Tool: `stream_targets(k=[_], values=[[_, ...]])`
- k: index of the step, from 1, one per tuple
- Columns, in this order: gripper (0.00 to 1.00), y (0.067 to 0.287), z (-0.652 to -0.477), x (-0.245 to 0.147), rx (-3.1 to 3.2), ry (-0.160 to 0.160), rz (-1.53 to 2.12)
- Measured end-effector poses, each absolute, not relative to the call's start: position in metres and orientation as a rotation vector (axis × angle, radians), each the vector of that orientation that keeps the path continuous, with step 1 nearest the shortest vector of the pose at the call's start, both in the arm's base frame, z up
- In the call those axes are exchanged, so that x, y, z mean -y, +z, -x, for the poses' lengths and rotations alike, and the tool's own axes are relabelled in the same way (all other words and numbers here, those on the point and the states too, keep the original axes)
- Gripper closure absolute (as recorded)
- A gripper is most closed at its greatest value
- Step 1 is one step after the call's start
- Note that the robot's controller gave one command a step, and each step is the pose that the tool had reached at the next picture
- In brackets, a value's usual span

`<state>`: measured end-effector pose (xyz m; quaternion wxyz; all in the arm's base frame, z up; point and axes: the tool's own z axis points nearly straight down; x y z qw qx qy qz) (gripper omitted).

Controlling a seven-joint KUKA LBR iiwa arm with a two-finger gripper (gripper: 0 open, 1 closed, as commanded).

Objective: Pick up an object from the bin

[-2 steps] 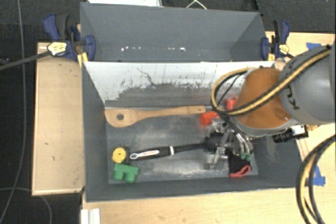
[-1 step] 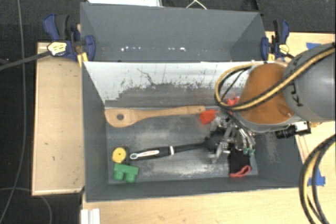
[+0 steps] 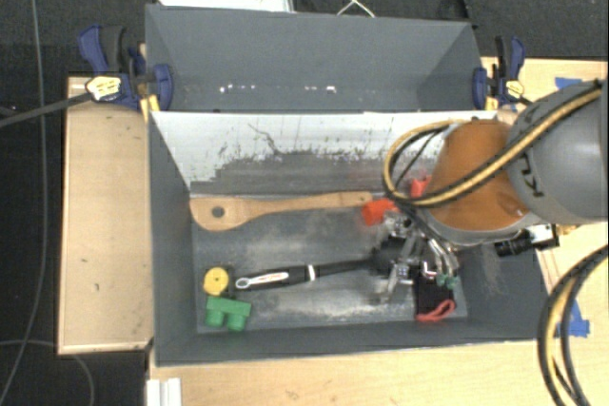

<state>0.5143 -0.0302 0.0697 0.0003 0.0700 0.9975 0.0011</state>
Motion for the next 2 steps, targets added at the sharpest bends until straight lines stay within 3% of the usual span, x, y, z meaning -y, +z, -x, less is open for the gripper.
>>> stream_targets(k=[1, 2], values=[[0.0, 0.0709, -0.5203, 0.037, -3.12, 0.004, -0.241], [1.0, 0.07, -0.5157, 0.0315, -3.131, 0.005, -0.229]])
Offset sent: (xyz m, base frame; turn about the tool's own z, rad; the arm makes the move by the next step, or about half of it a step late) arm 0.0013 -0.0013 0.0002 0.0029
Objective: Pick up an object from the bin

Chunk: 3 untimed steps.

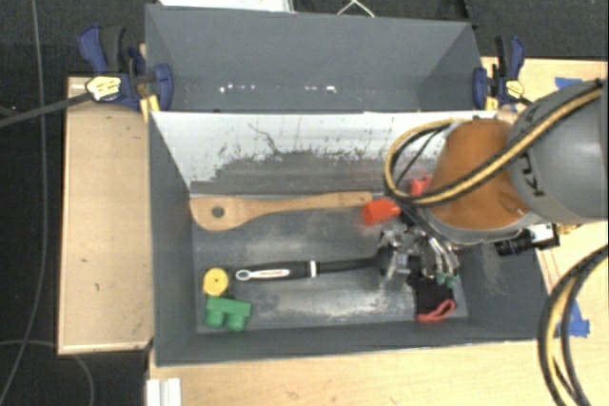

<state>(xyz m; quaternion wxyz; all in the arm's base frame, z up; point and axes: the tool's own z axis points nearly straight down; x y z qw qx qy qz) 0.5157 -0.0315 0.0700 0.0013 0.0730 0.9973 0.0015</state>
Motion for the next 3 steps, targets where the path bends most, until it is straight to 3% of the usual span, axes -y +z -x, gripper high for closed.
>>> stream_targets(k=[1, 2, 3], values=[[1.0, 0.07, -0.516, 0.032, -3.131, 0.005, -0.229], [1.0, 0.087, -0.513, 0.031, -3.137, 0.005, -0.23], [1.0, 0.123, -0.514, 0.032, -3.135, 0.005, -0.231]])
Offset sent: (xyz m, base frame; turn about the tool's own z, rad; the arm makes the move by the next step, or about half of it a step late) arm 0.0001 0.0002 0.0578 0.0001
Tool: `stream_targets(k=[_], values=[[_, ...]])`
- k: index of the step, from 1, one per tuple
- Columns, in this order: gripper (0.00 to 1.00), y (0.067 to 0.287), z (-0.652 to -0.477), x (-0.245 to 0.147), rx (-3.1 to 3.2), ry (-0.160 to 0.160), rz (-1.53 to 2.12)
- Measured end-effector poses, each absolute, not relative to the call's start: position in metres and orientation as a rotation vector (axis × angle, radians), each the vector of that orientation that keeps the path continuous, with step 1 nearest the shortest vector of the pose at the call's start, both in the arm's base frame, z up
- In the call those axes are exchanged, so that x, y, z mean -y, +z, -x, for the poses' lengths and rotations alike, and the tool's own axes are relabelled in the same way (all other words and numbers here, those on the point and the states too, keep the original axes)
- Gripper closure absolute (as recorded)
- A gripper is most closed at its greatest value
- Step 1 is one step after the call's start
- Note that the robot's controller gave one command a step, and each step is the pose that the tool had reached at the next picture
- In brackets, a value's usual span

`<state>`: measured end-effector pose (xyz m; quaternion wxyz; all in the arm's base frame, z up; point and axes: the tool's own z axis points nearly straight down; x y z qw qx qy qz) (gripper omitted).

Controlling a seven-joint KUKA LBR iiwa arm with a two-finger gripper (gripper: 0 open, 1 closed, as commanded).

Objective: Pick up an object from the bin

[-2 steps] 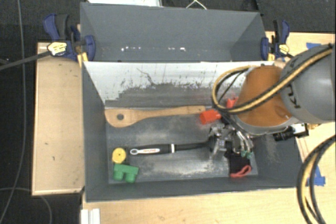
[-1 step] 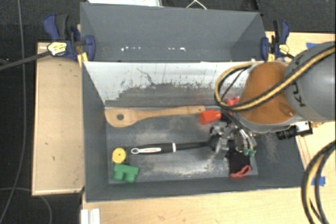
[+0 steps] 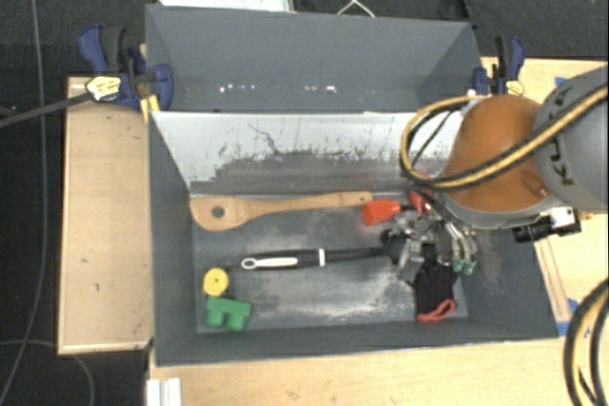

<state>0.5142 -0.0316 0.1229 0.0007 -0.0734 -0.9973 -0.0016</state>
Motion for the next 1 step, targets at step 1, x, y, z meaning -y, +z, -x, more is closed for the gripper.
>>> stream_targets(k=[1], values=[[1.0, 0.1525, -0.514, 0.0318, 3.131, -0.005, 0.231]])
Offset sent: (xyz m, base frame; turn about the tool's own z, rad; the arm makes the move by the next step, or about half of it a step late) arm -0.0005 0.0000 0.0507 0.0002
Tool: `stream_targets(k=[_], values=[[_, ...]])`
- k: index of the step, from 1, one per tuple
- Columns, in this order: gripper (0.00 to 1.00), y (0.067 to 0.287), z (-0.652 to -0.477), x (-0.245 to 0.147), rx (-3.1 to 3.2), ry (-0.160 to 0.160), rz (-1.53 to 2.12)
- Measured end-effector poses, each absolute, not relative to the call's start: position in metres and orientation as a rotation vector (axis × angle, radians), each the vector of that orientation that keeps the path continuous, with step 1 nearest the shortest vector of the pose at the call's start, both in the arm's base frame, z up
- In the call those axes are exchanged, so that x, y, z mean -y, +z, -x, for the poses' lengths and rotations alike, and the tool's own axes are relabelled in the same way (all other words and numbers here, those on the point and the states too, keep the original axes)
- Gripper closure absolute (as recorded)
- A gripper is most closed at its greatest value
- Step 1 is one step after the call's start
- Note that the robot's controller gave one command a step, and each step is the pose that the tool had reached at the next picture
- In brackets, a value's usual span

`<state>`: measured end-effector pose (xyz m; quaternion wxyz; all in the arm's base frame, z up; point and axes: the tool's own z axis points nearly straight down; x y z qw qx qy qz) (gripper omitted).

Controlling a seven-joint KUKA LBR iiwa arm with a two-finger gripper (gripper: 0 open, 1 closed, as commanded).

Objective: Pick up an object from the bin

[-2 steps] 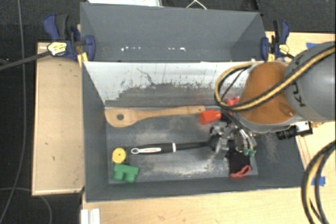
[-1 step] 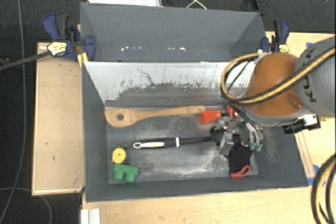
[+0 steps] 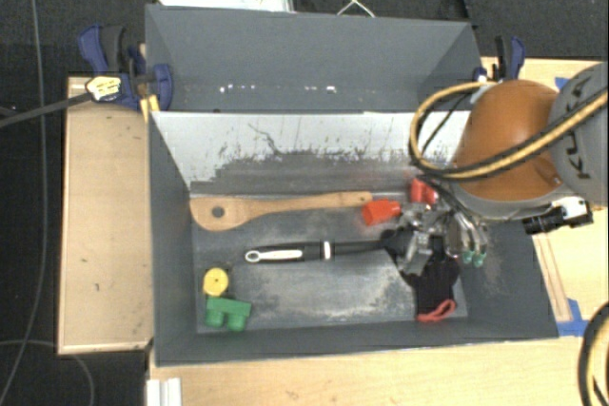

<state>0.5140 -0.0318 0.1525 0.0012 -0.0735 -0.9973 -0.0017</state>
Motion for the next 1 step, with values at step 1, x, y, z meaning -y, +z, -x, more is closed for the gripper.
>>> stream_targets(k=[1], values=[[1.0, 0.177, -0.5153, 0.032, 3.137, -0.006, 0.231]])
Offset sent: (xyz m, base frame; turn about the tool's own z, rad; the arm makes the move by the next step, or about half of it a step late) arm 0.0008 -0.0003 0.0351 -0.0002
